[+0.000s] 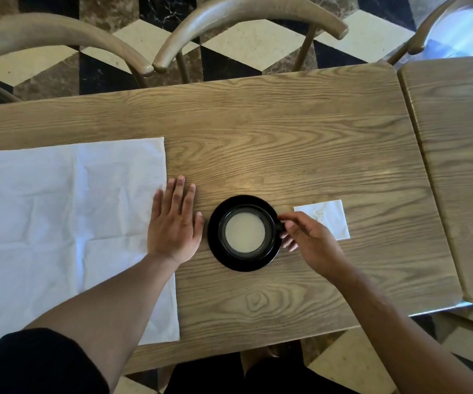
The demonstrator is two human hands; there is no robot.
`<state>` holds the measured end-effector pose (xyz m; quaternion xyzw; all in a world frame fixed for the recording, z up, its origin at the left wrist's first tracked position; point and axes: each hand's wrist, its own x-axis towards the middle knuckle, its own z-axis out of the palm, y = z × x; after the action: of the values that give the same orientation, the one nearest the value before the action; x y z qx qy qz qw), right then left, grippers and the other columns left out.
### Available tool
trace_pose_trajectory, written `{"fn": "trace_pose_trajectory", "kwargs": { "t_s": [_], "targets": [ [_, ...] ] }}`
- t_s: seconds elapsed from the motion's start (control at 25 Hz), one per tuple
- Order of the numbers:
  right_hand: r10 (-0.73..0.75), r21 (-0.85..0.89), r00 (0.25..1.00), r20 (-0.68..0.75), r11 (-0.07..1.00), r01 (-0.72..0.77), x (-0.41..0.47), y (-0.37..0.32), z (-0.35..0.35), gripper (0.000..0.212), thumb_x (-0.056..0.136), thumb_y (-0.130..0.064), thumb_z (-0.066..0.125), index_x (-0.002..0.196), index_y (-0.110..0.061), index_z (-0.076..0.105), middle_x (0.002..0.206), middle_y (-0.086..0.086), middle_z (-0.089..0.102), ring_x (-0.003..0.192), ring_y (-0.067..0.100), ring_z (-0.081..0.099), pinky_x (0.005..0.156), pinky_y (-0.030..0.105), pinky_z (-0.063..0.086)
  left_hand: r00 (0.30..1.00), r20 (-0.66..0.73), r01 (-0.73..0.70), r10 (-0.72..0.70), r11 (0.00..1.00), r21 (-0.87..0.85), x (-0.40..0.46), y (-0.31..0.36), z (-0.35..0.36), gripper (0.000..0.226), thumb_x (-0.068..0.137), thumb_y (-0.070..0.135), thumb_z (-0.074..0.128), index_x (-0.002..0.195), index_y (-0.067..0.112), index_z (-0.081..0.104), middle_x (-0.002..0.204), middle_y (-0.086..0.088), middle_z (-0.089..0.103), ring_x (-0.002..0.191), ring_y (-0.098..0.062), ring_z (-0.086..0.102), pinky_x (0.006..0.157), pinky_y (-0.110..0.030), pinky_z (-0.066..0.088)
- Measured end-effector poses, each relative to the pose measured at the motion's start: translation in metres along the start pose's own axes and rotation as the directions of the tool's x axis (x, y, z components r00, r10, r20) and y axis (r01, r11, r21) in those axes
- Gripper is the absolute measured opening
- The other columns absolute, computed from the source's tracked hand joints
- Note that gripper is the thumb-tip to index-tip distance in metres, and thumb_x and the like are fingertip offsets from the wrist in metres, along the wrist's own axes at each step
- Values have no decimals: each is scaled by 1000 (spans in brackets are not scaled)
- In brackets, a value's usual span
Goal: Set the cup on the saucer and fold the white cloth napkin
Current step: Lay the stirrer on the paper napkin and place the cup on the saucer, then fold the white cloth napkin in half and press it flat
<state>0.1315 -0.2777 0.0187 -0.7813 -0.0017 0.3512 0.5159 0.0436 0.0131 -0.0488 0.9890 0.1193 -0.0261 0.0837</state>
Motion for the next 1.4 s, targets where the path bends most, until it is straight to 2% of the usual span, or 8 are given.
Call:
{"fn": "trace_pose_trajectory", "kwargs": {
  "t_s": [0.36, 0.52, 0.68, 0.8, 0.88, 1.04, 1.28, 1.4],
  "targets": [
    [-113, -423, 965, -236, 906, 3, -51, 7, 41, 40, 96, -7, 53, 135, -18, 60, 129, -2, 63, 117, 15, 60, 94, 14, 37, 989, 151, -3, 2, 1000, 6, 1, 1, -7, 67, 102, 42, 21, 160, 6, 22, 169, -19, 15, 158, -35, 11, 127, -58, 13],
    [-86, -478, 979, -185, 878, -13, -71, 17, 56, 59, 91, -7, 53, 149, -13, 45, 151, -1, 47, 137, 19, 45, 115, 27, 34, 985, 174, -5, 6, 1000, -4, -12, 8, -21, 66, 98, 41, 31, 153, 4, 38, 163, -24, 30, 153, -41, 26, 124, -61, 20],
    [-69, -595, 981, -181, 802, -53, -92, 32, 70, 64, 90, -14, 51, 153, -9, 37, 161, 8, 32, 149, 29, 29, 123, 43, 27, 972, 215, -77, 90, 995, -69, -67, 21, -26, 67, 98, 32, 52, 156, 7, 30, 166, -22, 25, 155, -40, 20, 125, -57, 23],
    [-55, -713, 988, -147, 698, -68, -109, 51, 81, 68, 94, -27, 48, 156, -9, 29, 167, 13, 20, 156, 31, 11, 127, 45, 15, 961, 267, -39, 65, 994, -99, -114, 32, -30, 63, 100, 32, 42, 157, 6, 30, 167, -19, 23, 156, -37, 18, 126, -56, 19],
    [-60, -764, 992, -112, 643, -48, -119, 60, 88, 67, 93, -33, 47, 155, -10, 32, 167, 15, 18, 156, 34, 11, 127, 47, 14, 947, 318, -24, 49, 996, -81, -142, 37, -33, 63, 99, 36, 36, 154, 6, 34, 166, -19, 27, 156, -37, 21, 127, -56, 17],
    [-81, -771, 990, -113, 636, -36, -138, 62, 98, 52, 85, -27, 57, 135, -14, 52, 153, 13, 34, 142, 34, 33, 116, 46, 36, 947, 320, 7, 13, 998, -61, -192, 48, -41, 58, 87, 33, 43, 135, 4, 59, 146, -20, 55, 137, -39, 52, 112, -58, 45],
    [-22, -868, 993, 114, 483, 111, -191, 83, 126, 38, 78, -32, 67, 112, -16, 64, 118, 9, 58, 104, 30, 58, 87, 40, 56, 873, 488, 67, -22, 995, -75, -277, 58, -60, 49, 80, 35, 44, 116, 12, 68, 117, -7, 68, 101, -26, 70, 80, -38, 61],
    [16, -854, 960, 281, 460, 242, -196, 73, 141, 32, 91, -28, 52, 120, -16, 59, 122, 8, 58, 115, 29, 55, 96, 40, 49, 851, 510, 218, -125, 968, -128, -290, 45, -72, 42, 90, 32, 37, 119, 15, 63, 118, -1, 63, 110, -24, 62, 93, -39, 54]
  ]
}}
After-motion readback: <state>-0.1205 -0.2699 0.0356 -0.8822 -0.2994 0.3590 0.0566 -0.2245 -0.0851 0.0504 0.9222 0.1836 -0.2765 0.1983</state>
